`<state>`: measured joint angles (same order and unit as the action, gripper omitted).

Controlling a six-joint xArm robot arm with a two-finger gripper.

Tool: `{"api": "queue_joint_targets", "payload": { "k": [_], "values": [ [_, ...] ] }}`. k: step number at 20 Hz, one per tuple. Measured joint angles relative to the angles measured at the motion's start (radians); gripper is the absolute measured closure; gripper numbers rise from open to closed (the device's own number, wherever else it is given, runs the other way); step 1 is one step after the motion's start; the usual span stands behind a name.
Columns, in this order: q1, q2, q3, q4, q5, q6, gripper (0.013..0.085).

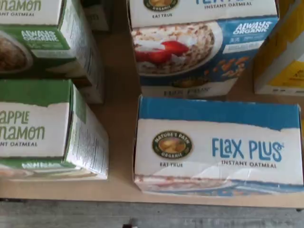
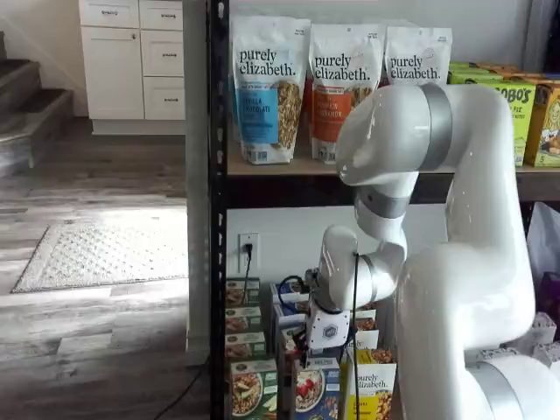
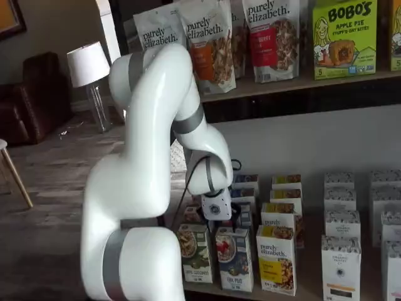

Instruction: Pick up the blue and white box that is on the bottom shelf, the second box from the left

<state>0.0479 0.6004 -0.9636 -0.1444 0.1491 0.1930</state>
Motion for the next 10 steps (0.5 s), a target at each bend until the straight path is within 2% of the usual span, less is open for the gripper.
{"api": "queue_joint_targets", "payload": {
  "k": [10],
  "values": [
    [-0.005,0.068,-0.104,0.063,0.036,-0.067,0.013]
  ]
}}
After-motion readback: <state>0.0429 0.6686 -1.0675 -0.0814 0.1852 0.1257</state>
